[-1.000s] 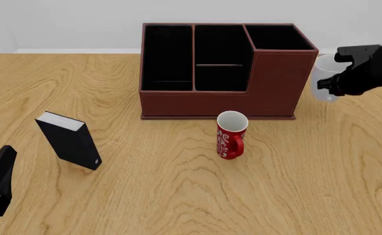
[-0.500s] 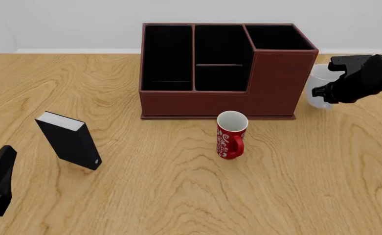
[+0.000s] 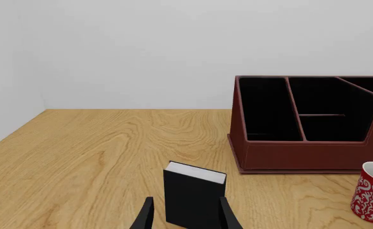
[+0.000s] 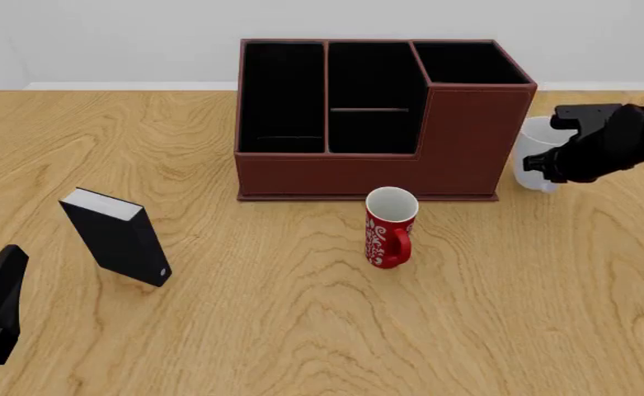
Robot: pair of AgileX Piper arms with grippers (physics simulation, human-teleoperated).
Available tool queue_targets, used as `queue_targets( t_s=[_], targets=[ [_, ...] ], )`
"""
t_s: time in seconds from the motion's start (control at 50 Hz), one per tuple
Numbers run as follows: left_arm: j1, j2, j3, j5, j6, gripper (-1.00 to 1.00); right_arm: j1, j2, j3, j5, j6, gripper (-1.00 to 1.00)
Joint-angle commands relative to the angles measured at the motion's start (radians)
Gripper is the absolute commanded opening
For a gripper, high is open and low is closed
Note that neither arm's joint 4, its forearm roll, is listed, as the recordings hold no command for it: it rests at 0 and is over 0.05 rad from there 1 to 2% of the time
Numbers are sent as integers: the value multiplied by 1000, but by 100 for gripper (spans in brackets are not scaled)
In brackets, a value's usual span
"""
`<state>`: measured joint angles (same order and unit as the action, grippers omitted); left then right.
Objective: Pick up the white mug and place it to the right of the caddy.
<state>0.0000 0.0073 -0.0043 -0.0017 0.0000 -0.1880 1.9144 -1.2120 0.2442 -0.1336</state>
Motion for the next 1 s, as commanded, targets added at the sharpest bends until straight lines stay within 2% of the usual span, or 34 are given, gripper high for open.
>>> queue_targets(
  t_s=[0.02,0.98,1.0],
  targets=[
    [0,0,0,0,0,100,0,23,7,-18,4,-100],
    [0,0,0,0,0,100,0,61,5,-26,35,-100],
    [0,0,0,0,0,100,-2,60,6,-28,32,100]
  ],
)
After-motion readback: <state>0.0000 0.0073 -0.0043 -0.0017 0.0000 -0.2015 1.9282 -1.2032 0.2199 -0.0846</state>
